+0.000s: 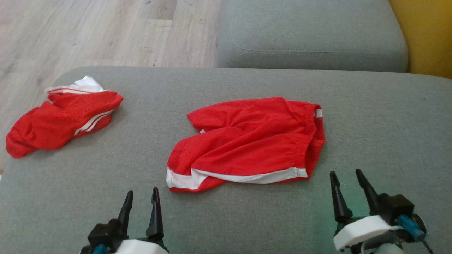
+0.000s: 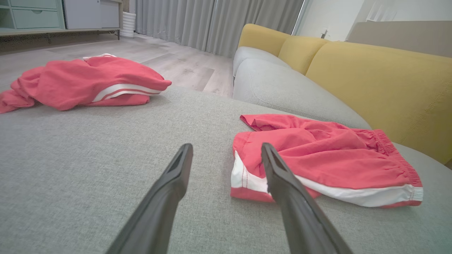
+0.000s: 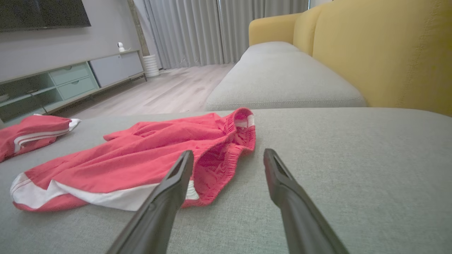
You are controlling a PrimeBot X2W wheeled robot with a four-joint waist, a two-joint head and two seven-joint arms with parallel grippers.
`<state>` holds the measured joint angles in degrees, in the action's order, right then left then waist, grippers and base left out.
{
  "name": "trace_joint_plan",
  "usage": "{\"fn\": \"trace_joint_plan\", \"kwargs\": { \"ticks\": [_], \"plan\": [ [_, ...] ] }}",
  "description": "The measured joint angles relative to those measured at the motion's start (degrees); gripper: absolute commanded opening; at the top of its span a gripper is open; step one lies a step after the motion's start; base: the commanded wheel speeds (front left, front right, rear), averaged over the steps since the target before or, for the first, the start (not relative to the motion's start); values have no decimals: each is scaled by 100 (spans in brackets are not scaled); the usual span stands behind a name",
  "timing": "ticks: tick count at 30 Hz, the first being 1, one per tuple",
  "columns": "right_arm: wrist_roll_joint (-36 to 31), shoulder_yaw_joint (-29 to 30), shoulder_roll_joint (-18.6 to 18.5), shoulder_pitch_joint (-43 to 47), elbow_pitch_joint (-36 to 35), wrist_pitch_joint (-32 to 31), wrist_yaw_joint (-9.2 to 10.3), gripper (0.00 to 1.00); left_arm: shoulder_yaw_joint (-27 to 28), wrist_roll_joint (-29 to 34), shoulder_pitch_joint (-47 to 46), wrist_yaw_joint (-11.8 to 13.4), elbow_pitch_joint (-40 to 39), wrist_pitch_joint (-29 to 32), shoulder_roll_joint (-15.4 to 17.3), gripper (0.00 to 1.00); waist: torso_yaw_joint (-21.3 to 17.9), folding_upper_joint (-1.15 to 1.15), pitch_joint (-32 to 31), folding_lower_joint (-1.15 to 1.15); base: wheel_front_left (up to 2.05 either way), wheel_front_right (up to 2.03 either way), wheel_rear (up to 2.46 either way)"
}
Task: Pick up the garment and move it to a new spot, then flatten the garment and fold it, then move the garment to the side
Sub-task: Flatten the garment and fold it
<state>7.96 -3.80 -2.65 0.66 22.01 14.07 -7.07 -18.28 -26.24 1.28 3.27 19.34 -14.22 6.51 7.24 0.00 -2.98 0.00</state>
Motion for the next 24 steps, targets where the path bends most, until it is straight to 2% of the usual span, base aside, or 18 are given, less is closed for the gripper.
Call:
{"fn": "trace_joint_plan", "kwargs": {
  "ticks": [8,16,21,22,24],
  "plan": [
    [-370,-277,0,-437,621,-571,0,100,-48,1,-18,-1,-10,-2,-10,100,285,0,151,0,0,0,0],
    [-563,-304,-1,-978,1373,-693,0,100,-57,1,-119,-11,-4,-5,-27,100,611,0,339,0,0,0,0],
    [-609,-313,-3,-1176,1756,-591,0,100,-51,1,-132,-16,-5,-5,-44,100,681,0,509,1,0,0,0],
    [-609,-339,-4,-1240,1815,-579,0,91,-48,1,-137,-16,-7,-5,-49,100,682,0,541,1,0,0,0],
    [-609,-397,-4,-1367,1906,-543,0,56,-40,1,-154,-16,-9,-5,-56,100,672,0,598,1,0,0,0]
  ]
}}
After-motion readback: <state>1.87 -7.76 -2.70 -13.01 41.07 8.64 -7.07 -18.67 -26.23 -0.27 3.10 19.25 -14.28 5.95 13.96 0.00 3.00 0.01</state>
